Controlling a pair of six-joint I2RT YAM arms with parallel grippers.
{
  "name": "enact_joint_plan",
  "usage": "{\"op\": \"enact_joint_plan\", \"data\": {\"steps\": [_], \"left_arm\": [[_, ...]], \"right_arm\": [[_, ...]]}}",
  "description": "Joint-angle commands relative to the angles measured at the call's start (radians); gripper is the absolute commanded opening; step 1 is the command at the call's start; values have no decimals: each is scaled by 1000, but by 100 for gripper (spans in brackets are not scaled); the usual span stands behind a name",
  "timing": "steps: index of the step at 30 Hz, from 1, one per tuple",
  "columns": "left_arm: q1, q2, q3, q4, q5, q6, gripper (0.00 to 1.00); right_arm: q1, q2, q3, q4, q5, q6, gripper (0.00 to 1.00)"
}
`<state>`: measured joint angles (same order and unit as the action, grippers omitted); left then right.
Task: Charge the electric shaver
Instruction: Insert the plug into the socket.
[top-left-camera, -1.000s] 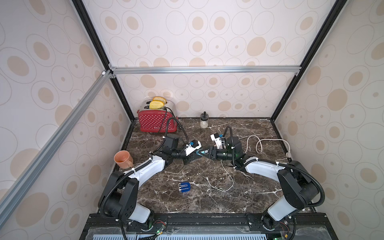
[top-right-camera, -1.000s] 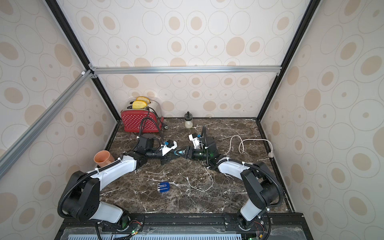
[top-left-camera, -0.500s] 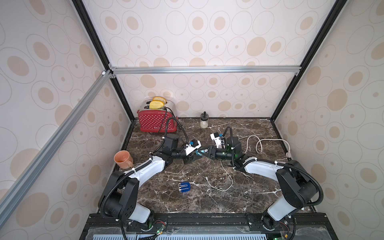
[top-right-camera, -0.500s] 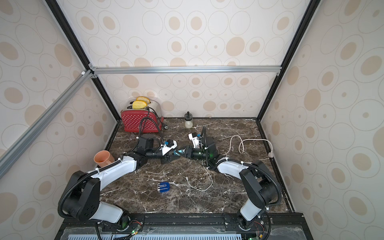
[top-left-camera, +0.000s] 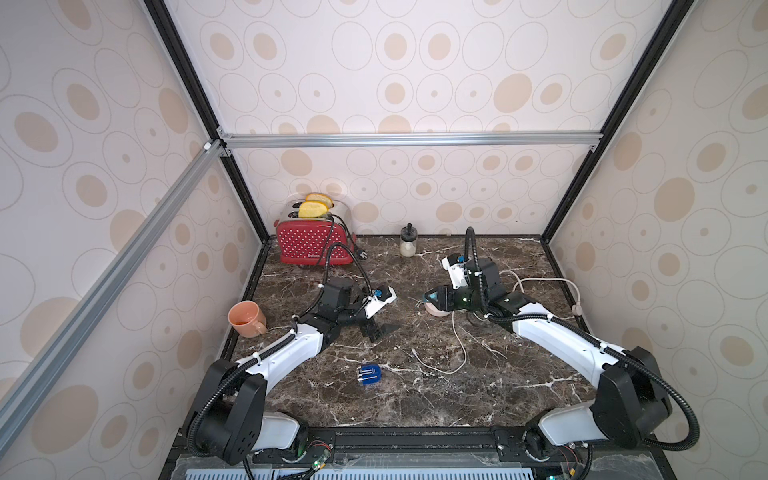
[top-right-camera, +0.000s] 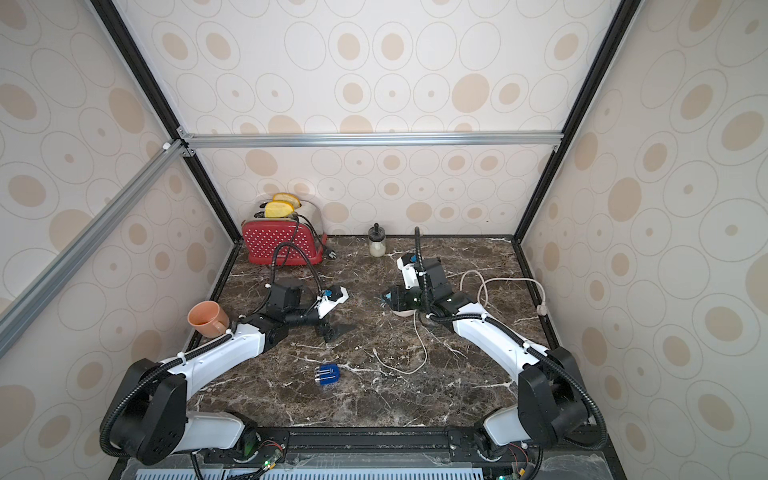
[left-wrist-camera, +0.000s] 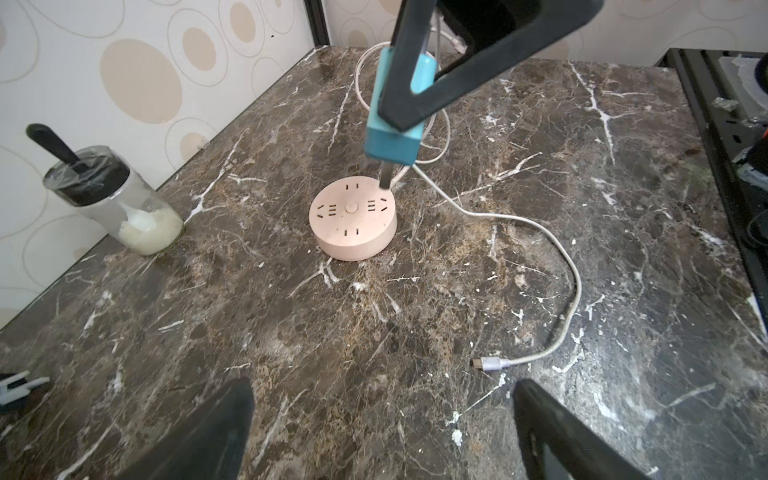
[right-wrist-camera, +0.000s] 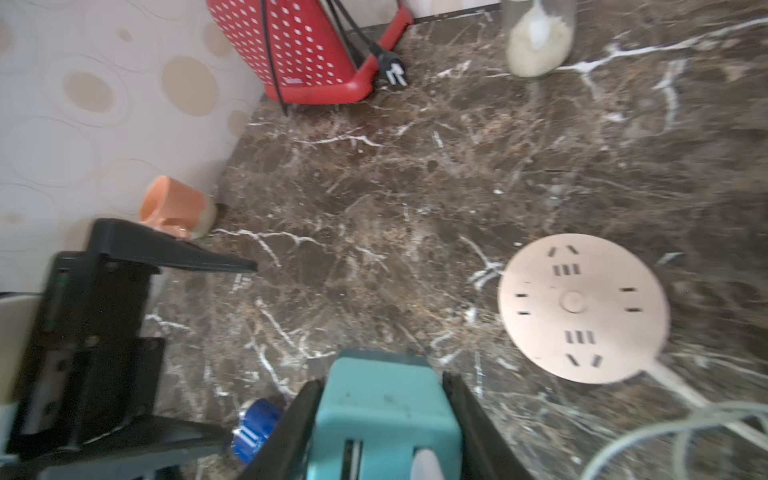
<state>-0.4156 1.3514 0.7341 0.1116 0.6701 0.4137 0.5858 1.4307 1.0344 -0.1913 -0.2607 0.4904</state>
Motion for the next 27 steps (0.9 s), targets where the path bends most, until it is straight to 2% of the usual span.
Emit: {"op": "enact_joint_plan", "data": {"steps": [1, 7, 17, 27], "left_arm": [[3, -27, -13, 25, -64, -50, 99], [4, -47, -40, 45, -130, -88, 99], [4, -59, -70, 42, -145, -87, 99], [5, -54, -72, 38, -152, -79, 99]], "right_arm": [[-21, 36, 31, -171, 159, -189, 0], [-44, 153, 99, -193, 261, -296, 0], [-66, 296, 179, -133, 258, -361, 0], [-70, 332, 172, -89, 189, -383, 0]]}}
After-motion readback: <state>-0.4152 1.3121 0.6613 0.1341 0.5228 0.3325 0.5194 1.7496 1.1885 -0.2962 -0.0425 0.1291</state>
